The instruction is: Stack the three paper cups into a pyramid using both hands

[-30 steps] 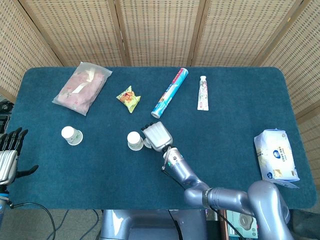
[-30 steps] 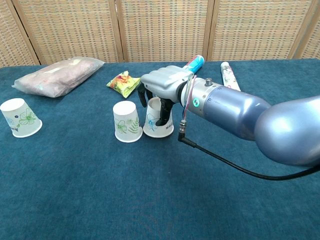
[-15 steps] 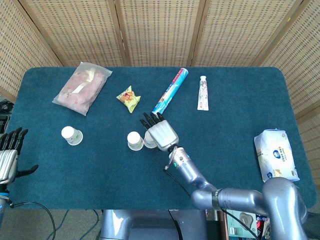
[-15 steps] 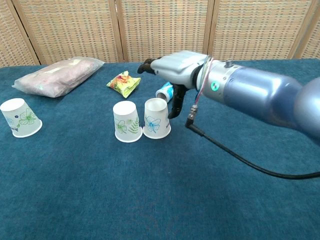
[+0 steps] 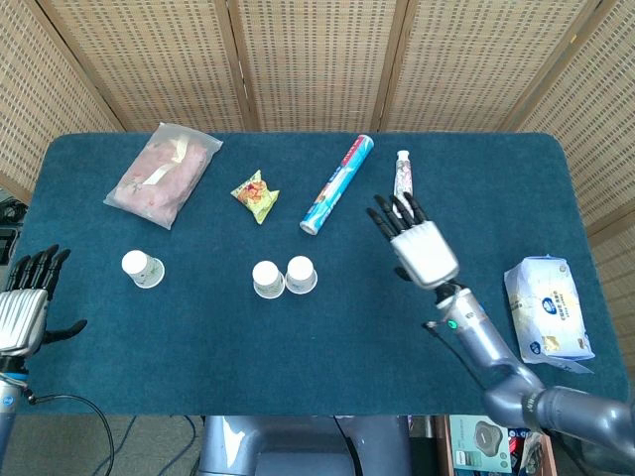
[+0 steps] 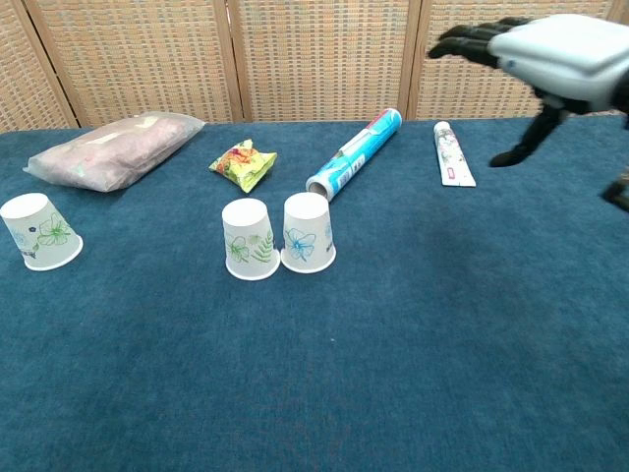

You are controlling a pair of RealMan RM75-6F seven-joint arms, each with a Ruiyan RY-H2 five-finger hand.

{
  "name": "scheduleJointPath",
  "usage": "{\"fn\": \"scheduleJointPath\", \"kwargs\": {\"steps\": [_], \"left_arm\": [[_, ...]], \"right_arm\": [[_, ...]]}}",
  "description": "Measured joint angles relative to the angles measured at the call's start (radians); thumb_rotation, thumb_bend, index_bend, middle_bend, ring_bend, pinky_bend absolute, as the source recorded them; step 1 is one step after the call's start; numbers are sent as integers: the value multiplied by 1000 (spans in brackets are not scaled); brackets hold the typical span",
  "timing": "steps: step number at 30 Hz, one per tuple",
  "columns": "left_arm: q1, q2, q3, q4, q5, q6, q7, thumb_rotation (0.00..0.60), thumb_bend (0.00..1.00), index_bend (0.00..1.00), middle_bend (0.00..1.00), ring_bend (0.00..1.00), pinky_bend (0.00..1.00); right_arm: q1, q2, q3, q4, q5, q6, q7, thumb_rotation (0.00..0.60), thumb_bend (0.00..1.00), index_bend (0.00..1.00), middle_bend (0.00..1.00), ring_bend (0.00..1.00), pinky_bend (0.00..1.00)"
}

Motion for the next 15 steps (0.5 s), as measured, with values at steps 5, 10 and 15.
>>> {"fn": "scheduleJointPath", "kwargs": {"steps": [5,10,15], "left_arm": [[-48,-23,-27,55,-21,-56,-2,600,176,0,0,0,0],[-111,-55,-57,156,-60,-148,-18,600,177,0,0,0,30],[-172,-103,-64,268,-83,-254,-44,600,176,0,10,12,124]], "right_arm": [[-152,52,-68,60,-93,152,175,600,0,0,0,0,0],[-277,78,-110,50,-133,268,231,600,0,0,0,0,0],[-356,69,-122,32,-160,342,234,600,0,0,0,0,0]]}}
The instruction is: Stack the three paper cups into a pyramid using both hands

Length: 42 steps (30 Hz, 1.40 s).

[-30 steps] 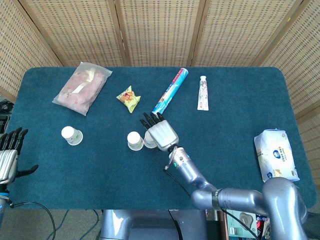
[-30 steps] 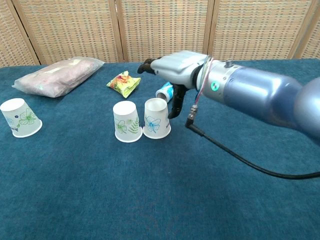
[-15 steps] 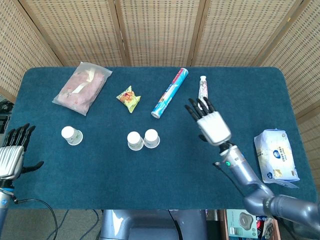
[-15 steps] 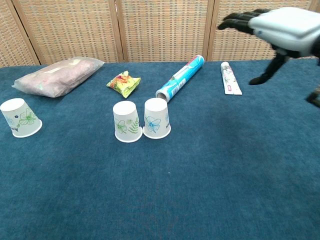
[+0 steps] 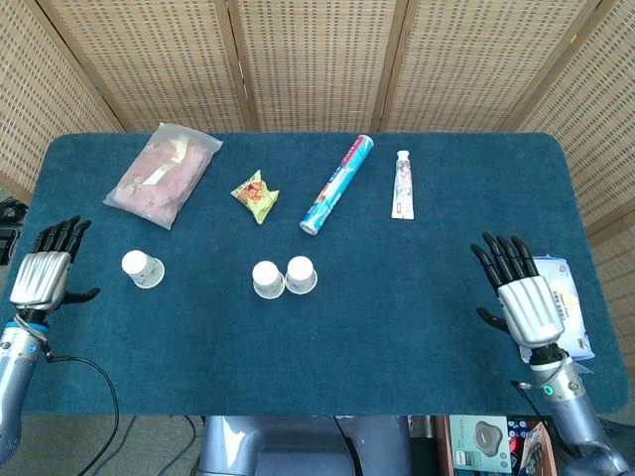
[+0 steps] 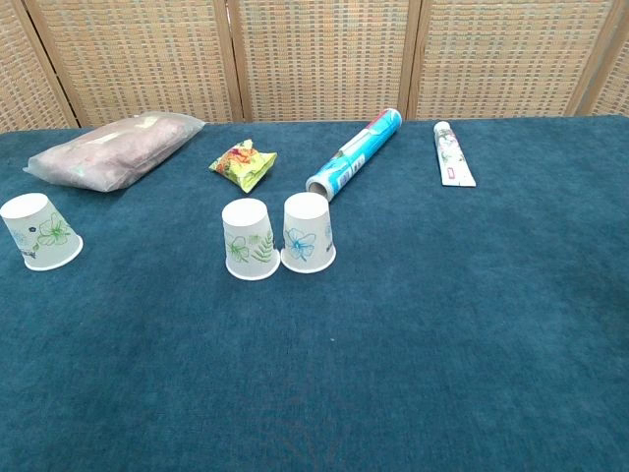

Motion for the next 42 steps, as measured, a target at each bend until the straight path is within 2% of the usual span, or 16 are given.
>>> {"fn": "scheduleJointPath", "kwargs": {"steps": [5,13,16,23,30,37,42], "left_arm": [[-47,-52,9,73,-24,-85,-16,600,176,28,79,75,179],[-81,-115,11,129,-44,-113,5,600,177,211,272,220,278],[-98,-154,4,159,-60,-116,37,600,177,255,311,250,305],[-133,-204,-10,191,-88,-131,62,600,177,302,344,280,362],[-148,-230,-10,215,-92,-142,57,600,195,436,432,353,421],[-150,-238,-10,222,-94,-128,61,600,221,458,446,366,433],[-147,-223,-15,187,-89,-102,60,600,221,458,446,367,433]], "right_arm": [[-41,-20,2,-2,-18,20,6,600,0,0,0,0,0],[-52,-8,31,7,-21,3,27,600,0,0,0,0,0],[-59,0,46,8,-22,-6,42,600,0,0,0,0,0],[-69,3,64,6,-35,-19,45,600,0,0,0,0,0],[-78,5,75,3,-43,-25,43,600,0,0,0,0,0],[-82,5,84,2,-49,-34,41,600,0,0,0,0,0],[-87,5,93,-1,-53,-38,40,600,0,0,0,0,0]]}}
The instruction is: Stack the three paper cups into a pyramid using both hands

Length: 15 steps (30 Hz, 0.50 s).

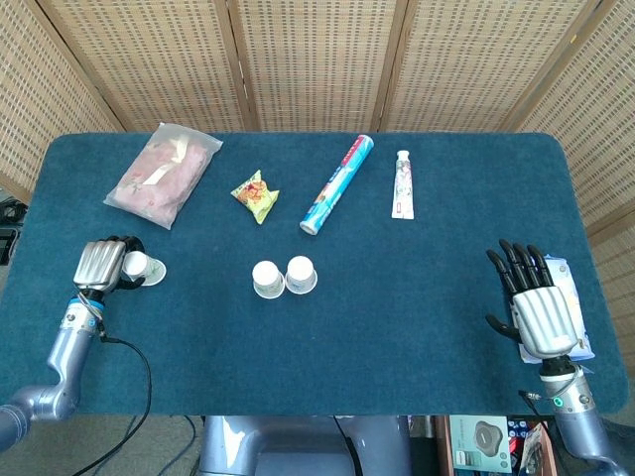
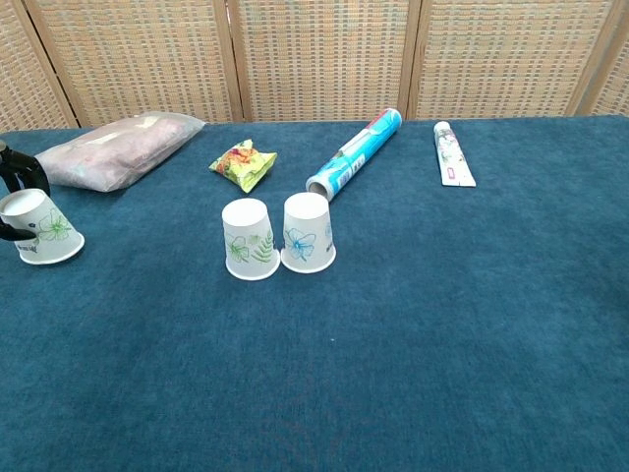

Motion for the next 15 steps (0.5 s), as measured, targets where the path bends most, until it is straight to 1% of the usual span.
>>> {"fn": "scheduleJointPath", "kwargs": {"steps": [4,7,8,11,14,15], "left_arm": [[-8,40,-9,-88,41,39,-5,600,220,458,446,367,433],[-24,87,-23,-216,86,67,11,600,220,458,446,367,433],[-33,106,-31,-275,97,74,25,600,220,458,446,367,433],[-67,147,-56,-421,109,80,88,600,220,458,446,367,433],[-116,171,-84,-525,94,64,181,600,220,458,446,367,433],[-135,173,-91,-545,84,53,212,600,220,458,446,367,433]], "right_arm": [[-4,3,7,-7,-1,-6,-5,600,0,0,0,0,0],[-6,4,11,-9,-4,-9,-6,600,0,0,0,0,0],[-7,4,12,-10,-5,-10,-6,600,0,0,0,0,0],[-8,5,15,-10,-7,-12,-5,600,0,0,0,0,0],[-11,7,19,-10,-7,-13,-2,600,0,0,0,0,0],[-11,8,21,-11,-5,-15,1,600,0,0,0,0,0]]}}
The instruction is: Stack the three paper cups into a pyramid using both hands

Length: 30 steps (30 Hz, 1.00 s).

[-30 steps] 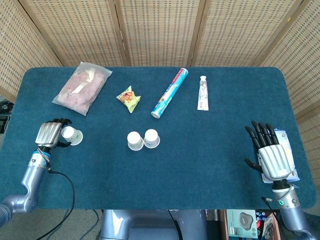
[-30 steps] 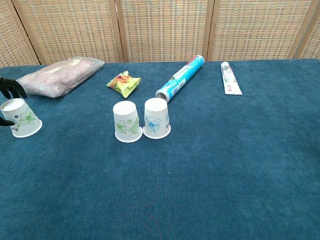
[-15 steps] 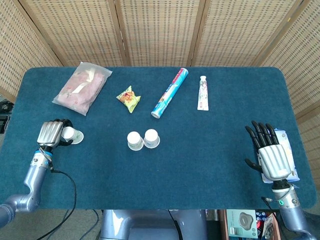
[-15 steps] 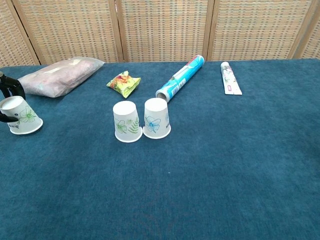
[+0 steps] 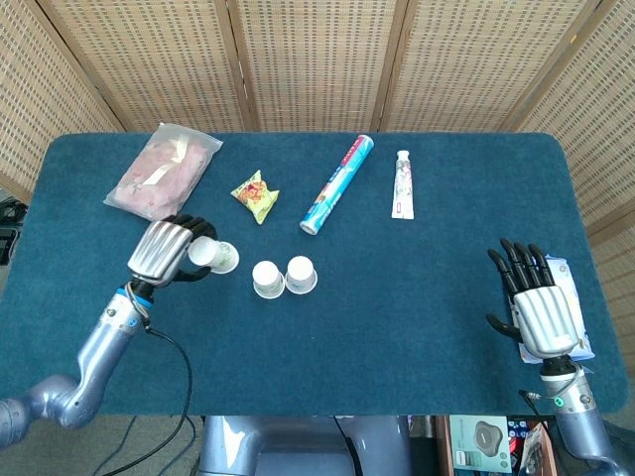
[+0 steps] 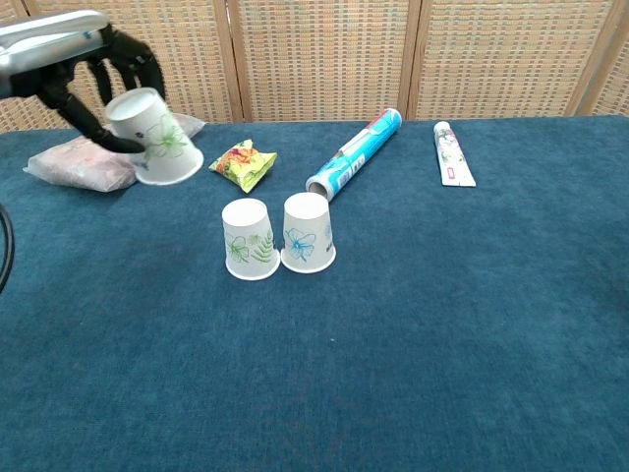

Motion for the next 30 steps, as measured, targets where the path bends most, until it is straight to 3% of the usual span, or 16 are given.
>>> {"fn": "scheduleJointPath", "kwargs": {"steps": [5,12,30], "left_arm": [[-100,-27,-31,-40,-119,-55,158,600,220,458,446,367,433],[-220,-136,-50,16,-292,-126,213,600,220,458,446,367,433],[-294,-204,2,70,-359,-105,252,600,220,458,444,367,428]], "right_arm": [[-2,4,7,0,5,-9,10,600,0,0,0,0,0],[-6,9,19,3,11,-13,26,600,0,0,0,0,0],[-11,11,32,4,13,-25,39,600,0,0,0,0,0]]}}
